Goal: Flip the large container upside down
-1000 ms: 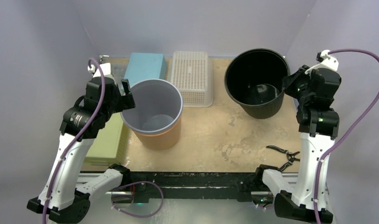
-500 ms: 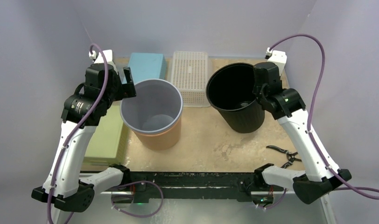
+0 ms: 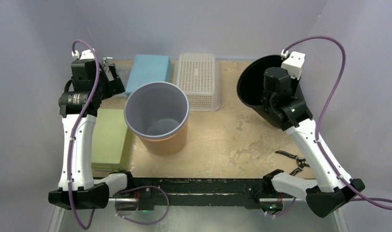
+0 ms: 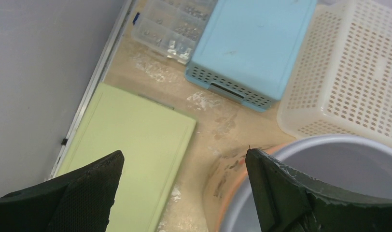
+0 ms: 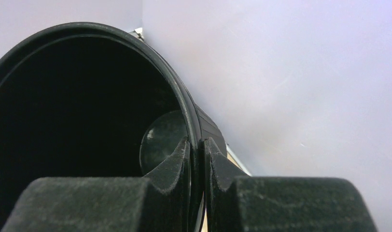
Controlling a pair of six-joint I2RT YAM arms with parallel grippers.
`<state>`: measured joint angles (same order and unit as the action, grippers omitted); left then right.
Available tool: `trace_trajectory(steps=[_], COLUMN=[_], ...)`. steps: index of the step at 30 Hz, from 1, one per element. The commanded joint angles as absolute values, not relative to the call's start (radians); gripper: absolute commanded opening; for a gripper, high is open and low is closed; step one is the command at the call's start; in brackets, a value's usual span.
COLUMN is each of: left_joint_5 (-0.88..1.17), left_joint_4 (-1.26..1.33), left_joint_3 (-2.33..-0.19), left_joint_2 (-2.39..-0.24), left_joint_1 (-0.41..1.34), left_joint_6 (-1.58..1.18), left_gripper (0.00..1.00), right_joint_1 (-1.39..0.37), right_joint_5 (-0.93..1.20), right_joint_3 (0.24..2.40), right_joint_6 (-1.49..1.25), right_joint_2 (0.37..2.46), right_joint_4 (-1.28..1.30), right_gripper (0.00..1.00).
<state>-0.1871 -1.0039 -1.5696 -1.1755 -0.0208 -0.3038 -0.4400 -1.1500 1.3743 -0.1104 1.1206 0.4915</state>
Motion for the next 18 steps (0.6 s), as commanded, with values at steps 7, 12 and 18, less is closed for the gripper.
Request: trace_trajectory(steps=[7, 12, 18], left_joint_5=[-0.222, -0.313, -0.374], left_joint_4=[-0.834, -0.76, -0.7], left_joint_3=[-1.351, -1.26, -1.133], left_joint_2=[-1.095, -1.03, -0.925], left_joint_1=[-0.131, -0.143, -0.143], left_joint_6=[-0.346, -0.363, -0.375], left_gripper=[0.97, 0.97, 0.97], right_joint_1=[-0.553, -0.626, -0.67], right_joint_5=[-1.285, -1.17, -0.978], right_joint_3=[1.11, 1.062, 0.993], right_joint_6=[-0.17, -0.253, -0.343], right_joint_2=[1.126, 1.124, 1.131], right_joint_4=[0.363, 0.438, 0.499], right_gripper=[0.0, 0.0, 0.0])
